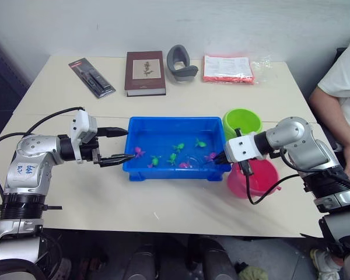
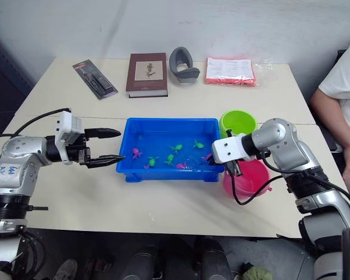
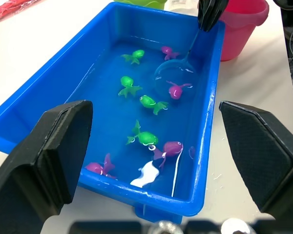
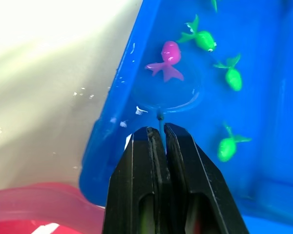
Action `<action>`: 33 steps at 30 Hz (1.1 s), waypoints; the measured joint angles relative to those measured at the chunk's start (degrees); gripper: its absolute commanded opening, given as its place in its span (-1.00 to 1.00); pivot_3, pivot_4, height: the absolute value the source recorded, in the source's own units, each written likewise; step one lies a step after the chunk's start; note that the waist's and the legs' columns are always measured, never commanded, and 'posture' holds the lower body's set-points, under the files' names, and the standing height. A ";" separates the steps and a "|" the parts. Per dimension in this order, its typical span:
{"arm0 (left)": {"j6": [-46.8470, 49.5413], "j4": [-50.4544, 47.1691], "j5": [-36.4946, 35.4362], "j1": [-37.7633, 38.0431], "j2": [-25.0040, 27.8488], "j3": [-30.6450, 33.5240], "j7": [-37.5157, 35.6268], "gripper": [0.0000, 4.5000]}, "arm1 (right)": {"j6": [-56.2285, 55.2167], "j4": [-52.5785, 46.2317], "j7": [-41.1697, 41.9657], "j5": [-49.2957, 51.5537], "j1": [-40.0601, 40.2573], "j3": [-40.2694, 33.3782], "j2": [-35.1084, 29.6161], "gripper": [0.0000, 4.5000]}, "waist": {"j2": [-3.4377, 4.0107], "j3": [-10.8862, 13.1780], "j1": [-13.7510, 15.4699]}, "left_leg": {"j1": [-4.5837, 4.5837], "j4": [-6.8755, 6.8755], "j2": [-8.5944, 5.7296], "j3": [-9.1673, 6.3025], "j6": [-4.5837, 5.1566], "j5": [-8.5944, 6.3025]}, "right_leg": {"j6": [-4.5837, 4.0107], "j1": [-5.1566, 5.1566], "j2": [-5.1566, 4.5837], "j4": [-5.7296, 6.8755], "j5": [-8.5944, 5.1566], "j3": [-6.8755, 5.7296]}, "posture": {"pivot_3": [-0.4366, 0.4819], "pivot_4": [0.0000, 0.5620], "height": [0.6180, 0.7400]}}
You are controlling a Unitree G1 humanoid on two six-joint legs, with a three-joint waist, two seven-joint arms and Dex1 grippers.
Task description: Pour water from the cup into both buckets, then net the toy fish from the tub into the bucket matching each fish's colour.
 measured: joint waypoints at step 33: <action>2.21 -0.91 -1.54 -3.23 -2.47 -0.94 -1.88 0.98 | 18.43 -22.71 -5.99 25.15 24.24 -28.77 -8.93 -1.00 | -0.01 0.00 1.00 | 0.08 -0.04 -0.01 0.06 -0.01 -0.01 | 0.00 0.03 0.00 0.00 0.00 0.07 | -0.05 -0.47 1.00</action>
